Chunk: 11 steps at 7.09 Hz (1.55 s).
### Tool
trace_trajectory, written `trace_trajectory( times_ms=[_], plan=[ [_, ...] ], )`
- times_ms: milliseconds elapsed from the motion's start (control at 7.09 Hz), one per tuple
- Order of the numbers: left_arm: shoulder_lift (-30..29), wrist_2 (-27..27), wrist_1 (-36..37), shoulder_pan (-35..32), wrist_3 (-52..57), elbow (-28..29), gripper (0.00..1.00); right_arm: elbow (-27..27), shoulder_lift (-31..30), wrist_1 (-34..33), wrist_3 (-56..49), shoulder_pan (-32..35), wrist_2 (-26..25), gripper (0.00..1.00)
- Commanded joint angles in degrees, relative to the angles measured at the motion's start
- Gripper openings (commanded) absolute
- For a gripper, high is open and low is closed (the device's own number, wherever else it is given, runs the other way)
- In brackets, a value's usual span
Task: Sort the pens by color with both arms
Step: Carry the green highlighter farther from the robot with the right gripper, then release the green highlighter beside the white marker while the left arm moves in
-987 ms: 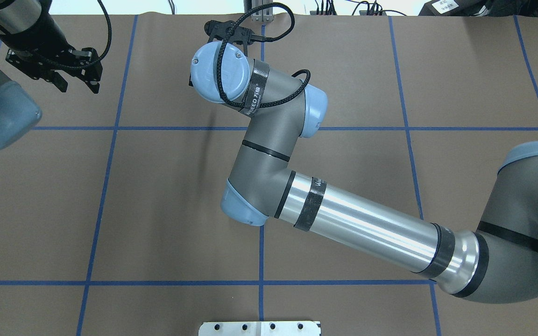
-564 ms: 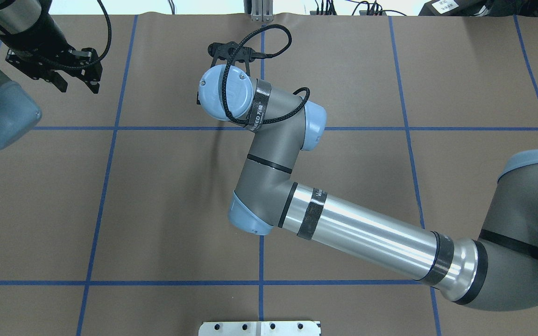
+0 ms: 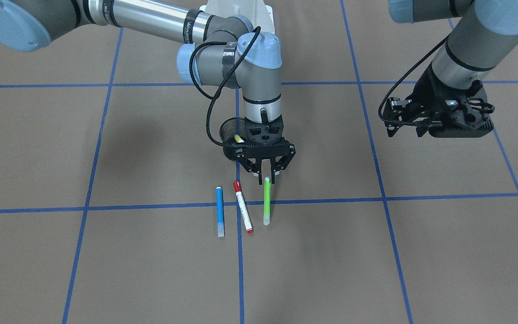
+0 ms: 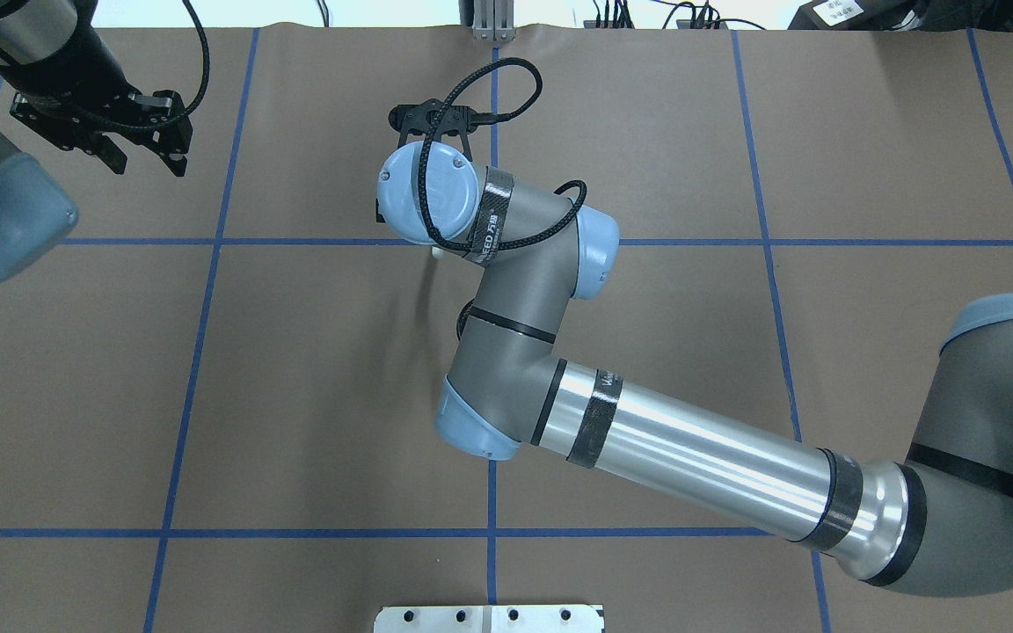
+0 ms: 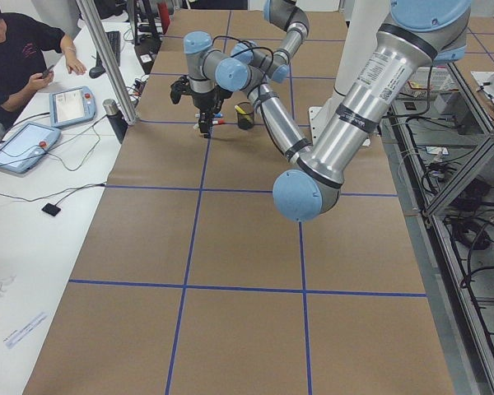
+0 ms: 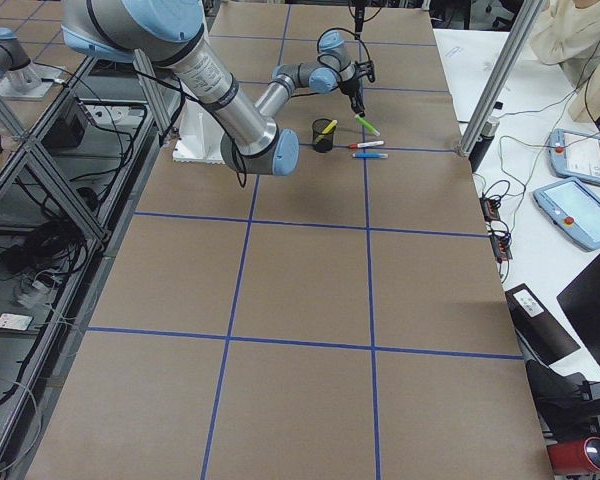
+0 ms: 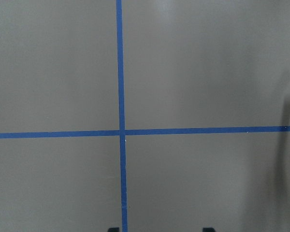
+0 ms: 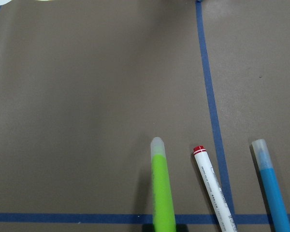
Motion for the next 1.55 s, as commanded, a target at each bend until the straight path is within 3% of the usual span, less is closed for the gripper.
trace_trajectory(
  times_ms=[0, 141, 282, 564, 987, 1128, 1410],
  plan=[
    [-1.2, -0.07, 0.16, 0.33, -1.02, 0.58, 0.66, 11.09, -0.37, -12.58, -3.78, 2.99, 7.4, 0.99],
    [-3.12, -0.07, -0.19, 1.11, -4.07, 2.33, 0.66, 18.39, -2.46, -19.01, -7.02, 5.8, 12.42, 0.99],
    [-8.19, 0.02, -0.63, 3.82, -9.24, 6.52, 0.66, 24.03, -7.7, -20.38, -12.1, 8.44, 18.91, 0.99],
    [-9.46, 0.11, -16.45, 8.05, -23.89, 13.55, 0.66, 28.03, -15.19, -20.39, -19.75, 11.88, 25.98, 0.99],
    [-19.55, 1.16, -19.53, 13.5, -36.24, 22.71, 0.66, 31.98, -21.62, -20.48, -26.37, 13.82, 29.25, 0.99],
    [-21.23, 4.38, -19.71, 15.69, -37.84, 24.39, 0.66, 33.39, -23.3, -20.57, -27.35, 14.35, 29.78, 0.99],
    [-23.0, 6.17, -27.84, 18.16, -41.44, 31.58, 0.66, 34.37, -24.37, -20.66, -27.88, 14.44, 29.87, 0.99]
  ],
)
